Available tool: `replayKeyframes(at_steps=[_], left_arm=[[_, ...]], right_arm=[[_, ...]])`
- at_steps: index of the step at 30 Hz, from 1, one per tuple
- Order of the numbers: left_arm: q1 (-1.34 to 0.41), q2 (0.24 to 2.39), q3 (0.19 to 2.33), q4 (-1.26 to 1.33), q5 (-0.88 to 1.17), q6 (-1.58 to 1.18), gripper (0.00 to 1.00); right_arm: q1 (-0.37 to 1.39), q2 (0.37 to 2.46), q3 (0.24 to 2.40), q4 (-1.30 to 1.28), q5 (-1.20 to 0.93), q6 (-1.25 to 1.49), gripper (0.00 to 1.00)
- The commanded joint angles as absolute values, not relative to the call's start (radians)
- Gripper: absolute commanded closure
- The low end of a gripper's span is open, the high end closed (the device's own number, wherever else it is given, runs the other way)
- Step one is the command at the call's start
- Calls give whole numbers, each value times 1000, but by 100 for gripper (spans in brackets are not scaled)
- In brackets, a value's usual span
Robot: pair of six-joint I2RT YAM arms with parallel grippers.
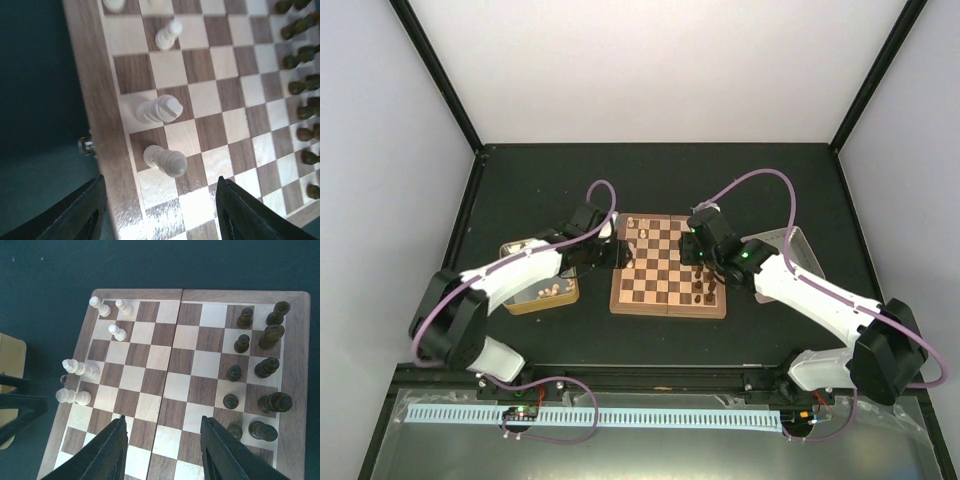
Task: Set up the chess pieces on the board
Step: Adjust the chess piece on the chessboard, then pick up the chess piece from the storage box.
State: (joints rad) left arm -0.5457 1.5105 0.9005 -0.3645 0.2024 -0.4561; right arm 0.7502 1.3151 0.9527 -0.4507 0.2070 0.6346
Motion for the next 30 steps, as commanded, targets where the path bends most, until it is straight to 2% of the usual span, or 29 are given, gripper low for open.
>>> replayKeyframes(at_steps=[1, 4, 7, 12, 16, 22, 30], left_arm=[[-547, 1341, 912, -469, 61, -477, 38], [-521, 1223, 868, -513, -75, -544, 38], [-461, 1130, 791, -522, -184, -618, 44], [-321, 1054, 652, -481, -194, -660, 54], [-262, 1113, 639, -480, -171, -659, 53], [-188, 1258, 660, -446, -132, -627, 44], [-140, 1461, 752, -434, -107, -579, 43]], right_arm=[[745, 1276, 942, -430, 214, 643, 59], [744, 1275, 937, -423, 196, 641, 59], [744, 1288, 940, -418, 178, 638, 59], [744, 1305, 947, -412, 157, 631, 60], [744, 1315, 953, -410, 150, 625, 60], [745, 1319, 953, -414, 143, 629, 60], [745, 1321, 968, -443, 149, 624, 60]])
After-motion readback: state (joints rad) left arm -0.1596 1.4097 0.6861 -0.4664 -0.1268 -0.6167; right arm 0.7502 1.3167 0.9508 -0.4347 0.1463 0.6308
